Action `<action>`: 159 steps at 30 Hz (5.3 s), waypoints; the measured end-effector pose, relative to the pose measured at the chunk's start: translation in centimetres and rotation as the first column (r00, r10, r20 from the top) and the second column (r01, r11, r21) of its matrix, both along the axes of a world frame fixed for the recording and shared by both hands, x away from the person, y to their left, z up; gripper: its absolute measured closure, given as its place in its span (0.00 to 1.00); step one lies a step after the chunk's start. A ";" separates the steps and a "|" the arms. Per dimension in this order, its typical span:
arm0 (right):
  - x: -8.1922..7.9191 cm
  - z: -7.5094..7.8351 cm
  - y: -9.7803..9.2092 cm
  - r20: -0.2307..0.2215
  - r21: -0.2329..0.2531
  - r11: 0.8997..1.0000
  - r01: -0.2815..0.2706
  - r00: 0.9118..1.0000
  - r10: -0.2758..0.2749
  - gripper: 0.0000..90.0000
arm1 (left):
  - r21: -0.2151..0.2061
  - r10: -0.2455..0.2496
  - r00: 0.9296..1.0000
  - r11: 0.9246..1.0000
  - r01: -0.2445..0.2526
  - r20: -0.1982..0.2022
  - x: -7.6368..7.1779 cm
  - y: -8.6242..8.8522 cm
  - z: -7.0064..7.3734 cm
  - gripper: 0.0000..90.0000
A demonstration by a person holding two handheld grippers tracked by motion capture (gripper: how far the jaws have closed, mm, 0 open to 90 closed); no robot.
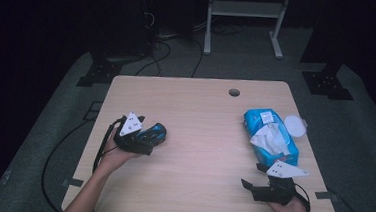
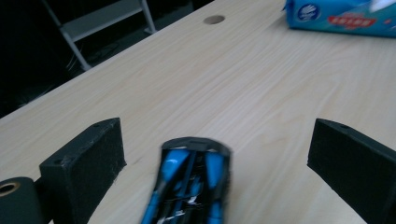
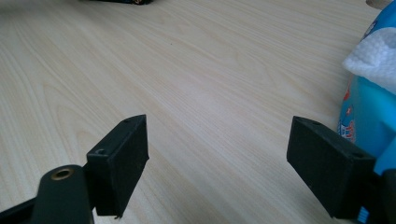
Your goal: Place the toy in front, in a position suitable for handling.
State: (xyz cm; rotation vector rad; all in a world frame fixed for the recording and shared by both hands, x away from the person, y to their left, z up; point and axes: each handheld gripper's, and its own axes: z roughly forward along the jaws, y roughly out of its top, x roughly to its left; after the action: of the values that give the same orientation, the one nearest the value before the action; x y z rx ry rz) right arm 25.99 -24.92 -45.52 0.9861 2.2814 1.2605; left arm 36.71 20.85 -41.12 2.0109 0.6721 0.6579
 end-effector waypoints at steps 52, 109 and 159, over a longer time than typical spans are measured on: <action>-0.3 -0.2 -0.1 -0.010 -0.013 1.000 0.003 1.000 -0.003 0.22 | 0.086 -0.101 0.938 0.987 0.136 -0.332 5.1 3.2 -6.2 0.29; -0.4 0.3 -0.3 0.012 -0.003 1.000 0.012 1.000 -0.012 0.23 | 0.134 -0.249 0.925 0.946 0.296 -0.286 4.3 -1.6 -2.8 0.30; -0.5 0.4 -0.5 0.014 0.002 1.000 0.011 1.000 -0.011 0.23 | 0.070 -0.509 0.804 0.831 0.552 -0.308 0.1 -12.4 -6.2 0.30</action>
State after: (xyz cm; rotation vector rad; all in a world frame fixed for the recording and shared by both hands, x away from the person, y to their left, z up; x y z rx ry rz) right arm 25.46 -25.44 -45.17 0.9858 2.2622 1.2616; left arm 36.83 8.45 -47.28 2.3234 0.1784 0.0884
